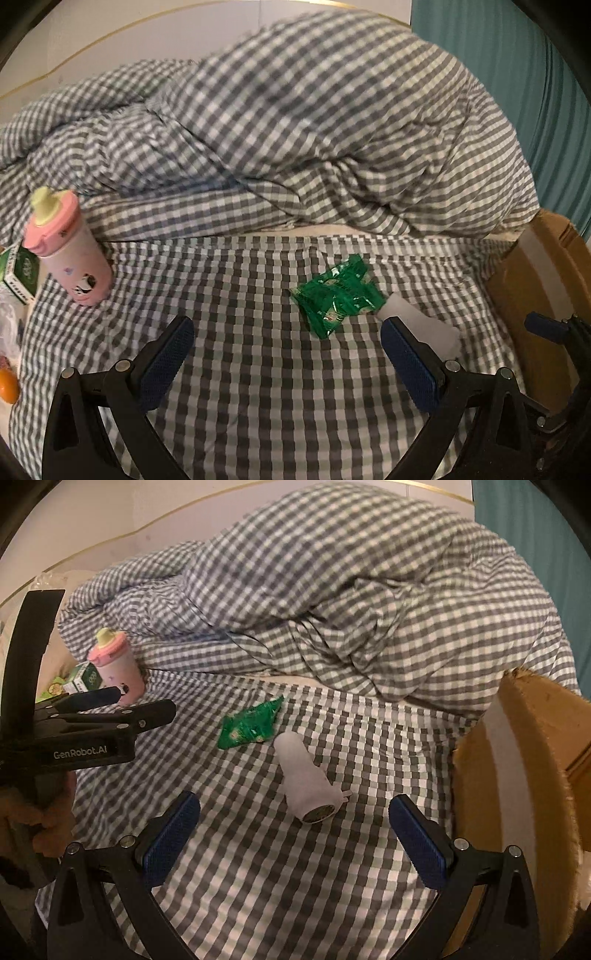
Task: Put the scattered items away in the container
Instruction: 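Grasp the green packet with the left tool while the right tool grasps the white roll-on bottle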
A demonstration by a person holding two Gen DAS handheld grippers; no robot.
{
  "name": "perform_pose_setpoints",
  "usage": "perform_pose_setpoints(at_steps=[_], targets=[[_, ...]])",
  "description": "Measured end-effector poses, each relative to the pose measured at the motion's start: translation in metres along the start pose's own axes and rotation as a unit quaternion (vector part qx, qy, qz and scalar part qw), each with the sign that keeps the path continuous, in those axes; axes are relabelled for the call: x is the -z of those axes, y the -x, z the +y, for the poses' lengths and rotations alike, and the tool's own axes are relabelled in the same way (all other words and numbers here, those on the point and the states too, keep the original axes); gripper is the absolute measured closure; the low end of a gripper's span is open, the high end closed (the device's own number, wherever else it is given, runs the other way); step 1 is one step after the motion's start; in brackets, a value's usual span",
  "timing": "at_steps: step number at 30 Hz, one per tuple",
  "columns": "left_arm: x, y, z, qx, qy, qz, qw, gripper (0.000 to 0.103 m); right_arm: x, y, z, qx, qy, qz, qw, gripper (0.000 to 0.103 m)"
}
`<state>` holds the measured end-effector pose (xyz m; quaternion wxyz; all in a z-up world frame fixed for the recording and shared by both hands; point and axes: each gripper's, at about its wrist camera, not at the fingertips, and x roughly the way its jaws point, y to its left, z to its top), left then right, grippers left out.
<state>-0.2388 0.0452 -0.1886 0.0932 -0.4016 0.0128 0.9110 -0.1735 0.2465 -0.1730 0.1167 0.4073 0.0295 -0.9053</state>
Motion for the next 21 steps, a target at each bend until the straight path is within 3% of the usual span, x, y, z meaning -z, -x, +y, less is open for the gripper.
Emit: perform_pose_setpoints(at_steps=[9,21], targets=[[0.004,-0.049,-0.001,-0.001,-0.009,0.024,0.9997,0.0,-0.001,-0.043,-0.012,-0.001,-0.003,0.015,1.0,0.0],[0.007,-0.086,-0.012,0.004,-0.014,0.043,0.999,0.003,0.003,-0.074,-0.019,-0.006,-0.004,0.023,1.0,0.0]])
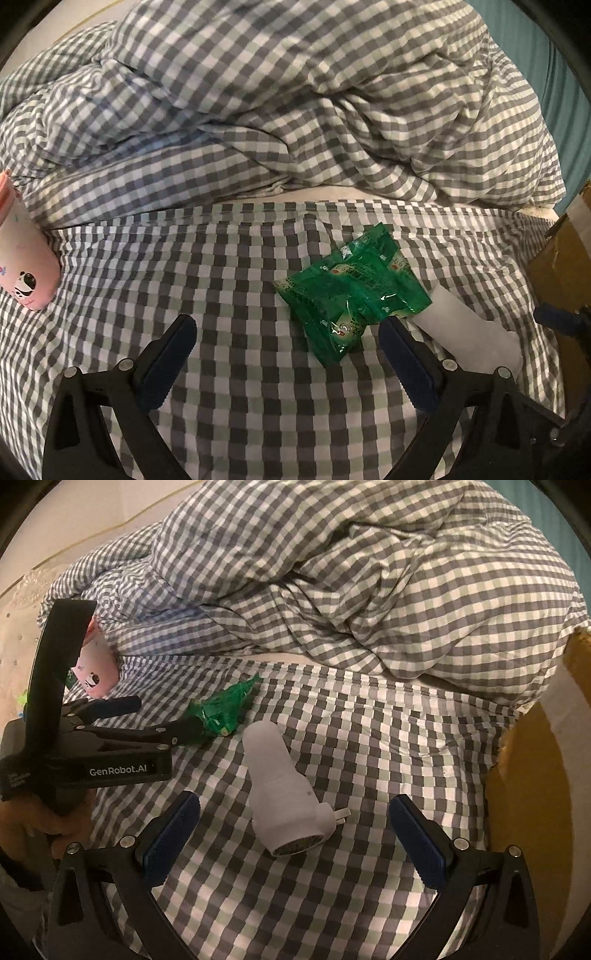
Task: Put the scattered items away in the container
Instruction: 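Grasp the green packet with the left tool while the right tool grasps the white roll-on bottle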
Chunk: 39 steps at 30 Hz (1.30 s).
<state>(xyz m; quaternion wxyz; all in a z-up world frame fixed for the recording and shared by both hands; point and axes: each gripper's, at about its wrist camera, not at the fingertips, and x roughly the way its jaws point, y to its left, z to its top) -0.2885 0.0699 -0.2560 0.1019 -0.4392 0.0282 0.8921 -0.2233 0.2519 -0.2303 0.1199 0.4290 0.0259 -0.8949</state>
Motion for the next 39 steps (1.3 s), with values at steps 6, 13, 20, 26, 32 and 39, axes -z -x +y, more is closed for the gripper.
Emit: perform_pose_setpoints(at_steps=[6,13,20,26,32,39], targets=[[0.003,-0.016,-0.005,0.001,-0.002,0.012,0.9999,0.009,0.005,-0.014,-0.003,-0.008,-0.003,0.006,1.0,0.0],[0.003,-0.028,-0.013,-0.003,0.001,0.012,0.9999,0.02,0.005,-0.028,-0.007,-0.016,-0.006,0.018,1.0,0.015],[-0.005,-0.036,-0.02,0.002,-0.007,0.002,1.0,0.064,0.007,-0.036,-0.004,-0.023,-0.003,0.026,0.999,0.037],[-0.008,-0.033,-0.024,0.01,-0.007,0.0,0.9999,0.085,0.006,-0.033,-0.008,-0.033,-0.02,0.022,0.999,0.037],[-0.008,-0.012,-0.017,0.012,-0.008,-0.008,0.9999,0.088,0.004,-0.022,-0.009,-0.034,-0.026,0.015,0.999,0.037],[-0.01,0.023,-0.008,0.012,-0.005,-0.028,0.9995,0.089,-0.001,-0.001,-0.006,-0.029,-0.028,0.002,0.999,0.037]])
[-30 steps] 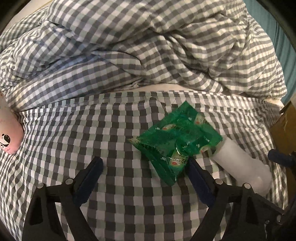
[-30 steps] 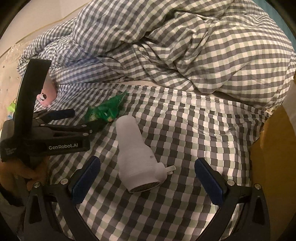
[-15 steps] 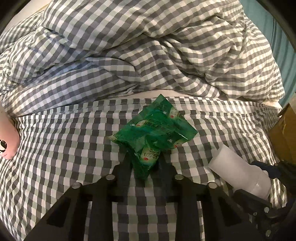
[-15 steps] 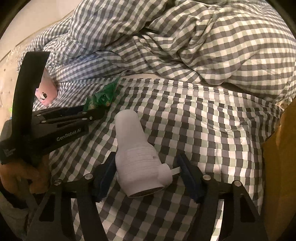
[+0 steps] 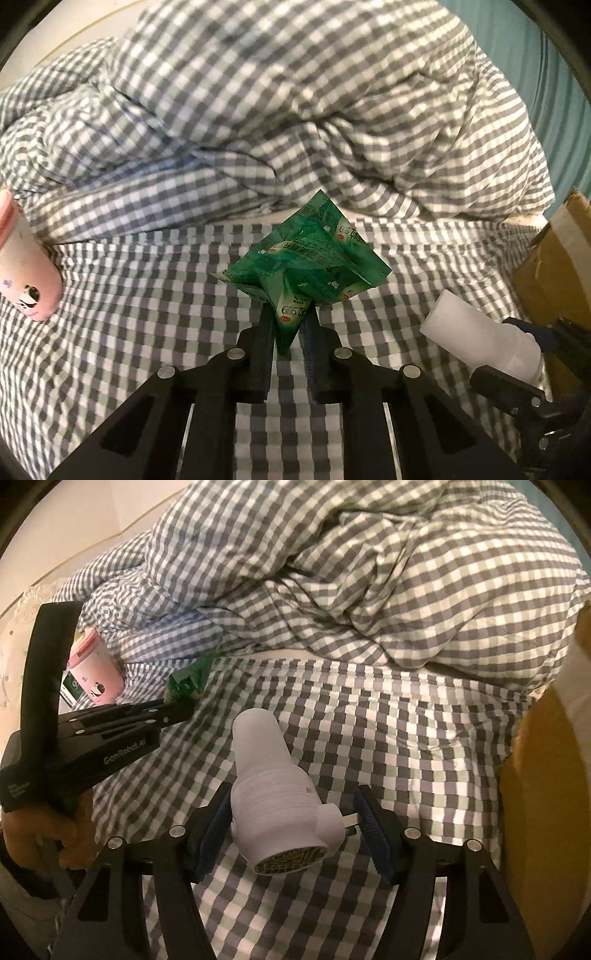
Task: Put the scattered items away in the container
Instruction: 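Grasp the green packet with the left tool while the right tool grasps the white roll-on bottle, then carry the green packet and white bottle with both tools over the box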
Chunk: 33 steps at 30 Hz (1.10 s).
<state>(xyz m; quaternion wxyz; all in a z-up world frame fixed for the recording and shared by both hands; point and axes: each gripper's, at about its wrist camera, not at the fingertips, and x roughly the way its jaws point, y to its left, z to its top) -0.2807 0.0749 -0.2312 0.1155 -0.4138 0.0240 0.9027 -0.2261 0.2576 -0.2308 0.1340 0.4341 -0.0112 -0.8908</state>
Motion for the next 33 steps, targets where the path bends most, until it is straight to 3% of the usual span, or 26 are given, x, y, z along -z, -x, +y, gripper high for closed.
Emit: perform_pose_setpoints(at_steps=[14,33], targets=[[-0.009,0.091,0.005,-0.007,0.009,-0.054,0.9985,0.088,-0.008,0.075,0.025,0.017,0.008,-0.044,0.999,0.037],[-0.003,0.229,-0.021,-0.001,-0.002,-0.134,0.991,0.088,-0.002,0.2,0.059,0.034,0.012,-0.125,0.992,0.038]])
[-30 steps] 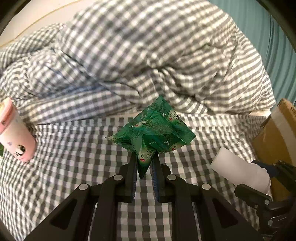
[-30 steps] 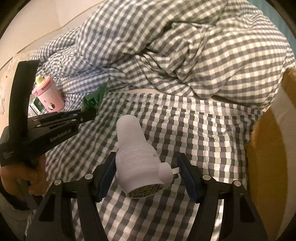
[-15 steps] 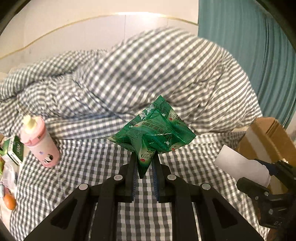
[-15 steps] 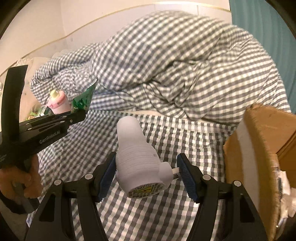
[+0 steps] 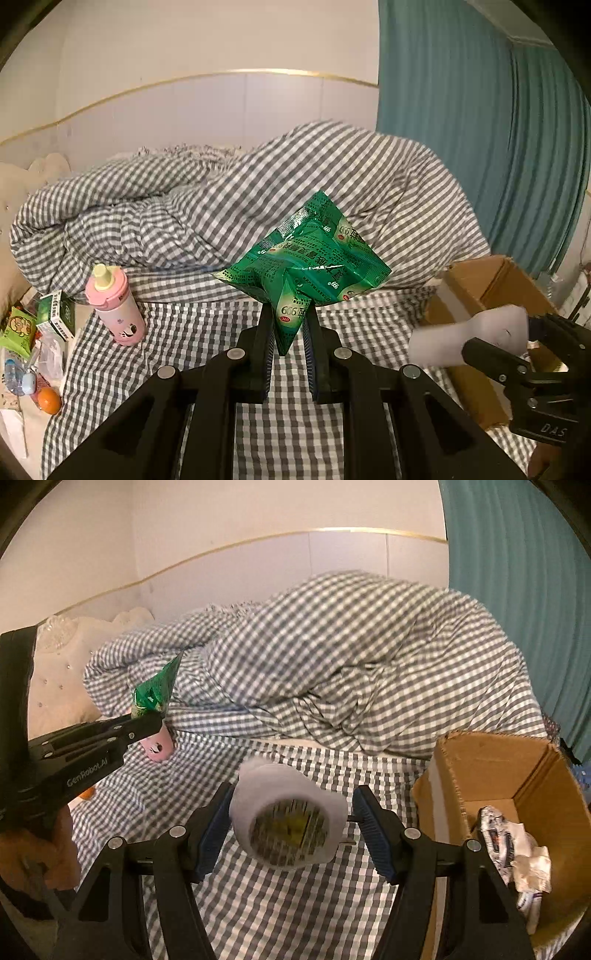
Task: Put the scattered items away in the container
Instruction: 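Carry the green packet and white bottle with both tools over the box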
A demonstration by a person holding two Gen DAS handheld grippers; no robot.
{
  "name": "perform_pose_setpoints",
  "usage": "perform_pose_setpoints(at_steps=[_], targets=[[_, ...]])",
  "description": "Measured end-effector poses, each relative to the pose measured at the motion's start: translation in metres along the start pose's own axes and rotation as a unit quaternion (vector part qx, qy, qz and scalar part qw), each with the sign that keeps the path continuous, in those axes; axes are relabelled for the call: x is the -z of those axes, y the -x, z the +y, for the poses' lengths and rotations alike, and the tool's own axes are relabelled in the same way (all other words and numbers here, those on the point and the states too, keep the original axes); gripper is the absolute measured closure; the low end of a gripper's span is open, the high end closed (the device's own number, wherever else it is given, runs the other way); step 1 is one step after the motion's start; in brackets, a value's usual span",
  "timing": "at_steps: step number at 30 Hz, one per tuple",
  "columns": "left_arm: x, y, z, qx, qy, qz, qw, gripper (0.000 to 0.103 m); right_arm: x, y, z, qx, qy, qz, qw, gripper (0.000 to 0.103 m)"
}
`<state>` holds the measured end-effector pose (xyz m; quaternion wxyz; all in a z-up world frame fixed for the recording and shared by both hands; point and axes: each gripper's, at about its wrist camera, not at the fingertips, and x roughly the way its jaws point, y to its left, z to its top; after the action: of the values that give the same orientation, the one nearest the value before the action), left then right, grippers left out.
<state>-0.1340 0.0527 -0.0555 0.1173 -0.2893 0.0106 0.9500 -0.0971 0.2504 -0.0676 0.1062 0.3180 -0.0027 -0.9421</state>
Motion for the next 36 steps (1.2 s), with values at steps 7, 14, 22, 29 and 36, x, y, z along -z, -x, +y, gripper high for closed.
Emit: perform_pose_setpoints(at_steps=[7,14,22,29,36], targets=[[-0.001,0.039,-0.009,0.004,-0.004,-0.019,0.9998,0.088,0.002,0.033,0.009,0.001,0.001,-0.018,1.0,0.038],[-0.004,0.073,-0.013,0.007,-0.004,-0.04,0.9992,0.088,0.002,0.061,0.015,0.004,0.007,-0.035,0.999,0.038],[-0.008,0.102,-0.026,0.015,-0.013,-0.06,0.998,0.088,-0.003,0.093,0.015,0.014,0.011,-0.057,0.998,0.038],[-0.011,0.123,-0.043,0.028,-0.02,-0.076,0.9965,0.088,-0.007,0.123,0.011,0.027,0.013,-0.076,0.997,0.038],[-0.012,0.141,-0.065,0.046,-0.026,-0.088,0.9948,0.088,-0.006,0.152,0.005,0.047,0.014,-0.088,0.995,0.038]])
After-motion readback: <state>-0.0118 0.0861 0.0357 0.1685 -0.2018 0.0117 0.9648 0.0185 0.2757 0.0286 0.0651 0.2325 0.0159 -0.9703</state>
